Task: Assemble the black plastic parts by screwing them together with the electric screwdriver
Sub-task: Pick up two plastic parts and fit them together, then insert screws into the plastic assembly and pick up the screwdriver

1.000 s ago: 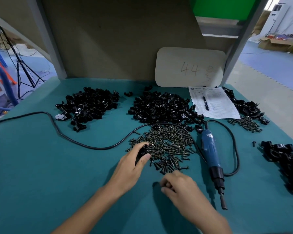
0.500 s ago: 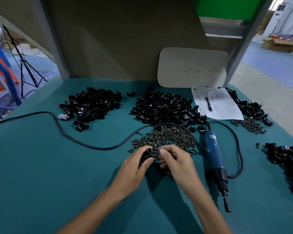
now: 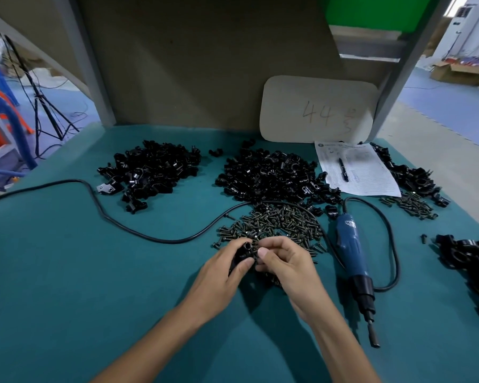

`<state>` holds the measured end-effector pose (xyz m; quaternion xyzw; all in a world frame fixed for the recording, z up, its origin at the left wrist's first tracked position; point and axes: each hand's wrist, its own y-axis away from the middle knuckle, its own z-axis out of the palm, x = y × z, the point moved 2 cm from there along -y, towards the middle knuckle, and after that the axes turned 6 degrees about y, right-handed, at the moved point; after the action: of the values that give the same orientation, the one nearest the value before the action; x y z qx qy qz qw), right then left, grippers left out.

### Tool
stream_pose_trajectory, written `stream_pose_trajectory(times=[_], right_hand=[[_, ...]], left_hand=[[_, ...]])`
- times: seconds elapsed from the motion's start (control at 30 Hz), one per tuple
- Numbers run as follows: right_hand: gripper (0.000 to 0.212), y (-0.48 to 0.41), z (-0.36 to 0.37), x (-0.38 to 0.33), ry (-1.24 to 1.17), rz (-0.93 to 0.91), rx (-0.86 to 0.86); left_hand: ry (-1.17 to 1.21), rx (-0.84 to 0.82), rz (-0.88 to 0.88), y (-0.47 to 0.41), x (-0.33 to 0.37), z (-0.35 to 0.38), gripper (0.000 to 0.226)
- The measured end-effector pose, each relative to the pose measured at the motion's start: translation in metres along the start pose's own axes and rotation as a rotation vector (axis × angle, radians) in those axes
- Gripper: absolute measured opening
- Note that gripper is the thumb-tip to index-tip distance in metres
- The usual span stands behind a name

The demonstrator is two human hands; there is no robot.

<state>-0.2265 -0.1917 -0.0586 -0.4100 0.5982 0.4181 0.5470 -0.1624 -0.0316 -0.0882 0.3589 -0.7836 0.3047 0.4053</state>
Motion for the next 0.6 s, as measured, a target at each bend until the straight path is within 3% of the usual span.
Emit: stream_pose_trajectory(times=[0.17, 0.33, 0.4, 0.5, 0.6], right_hand=[[0.013, -0.006, 0.002, 0.001, 0.086, -0.014, -0.015], [0.021, -0.012, 0.0, 0.004, 0.411, -0.057, -0.004], [0.026, -0.012, -0.001, 0.003, 0.408, -0.066, -0.056], [0.018, -0.013, -0.003, 0.004, 0.327, -0.035, -0.146], [0.035, -0.013, -0.006, 0.004, 0.528, -0.053, -0.112]], left_hand=[[-0.016, -0.015, 0.005, 0.0, -0.001, 0.001, 0.039], [-0.013, -0.026, 0.018, 0.0, 0.0, 0.001, 0.038], [-0.009, -0.028, 0.027, 0.001, 0.001, 0.001, 0.035], [-0.016, -0.015, 0.009, 0.0, 0.002, 0.0, 0.035], [-0.013, -0.027, 0.014, 0.001, 0.003, 0.0, 0.036]])
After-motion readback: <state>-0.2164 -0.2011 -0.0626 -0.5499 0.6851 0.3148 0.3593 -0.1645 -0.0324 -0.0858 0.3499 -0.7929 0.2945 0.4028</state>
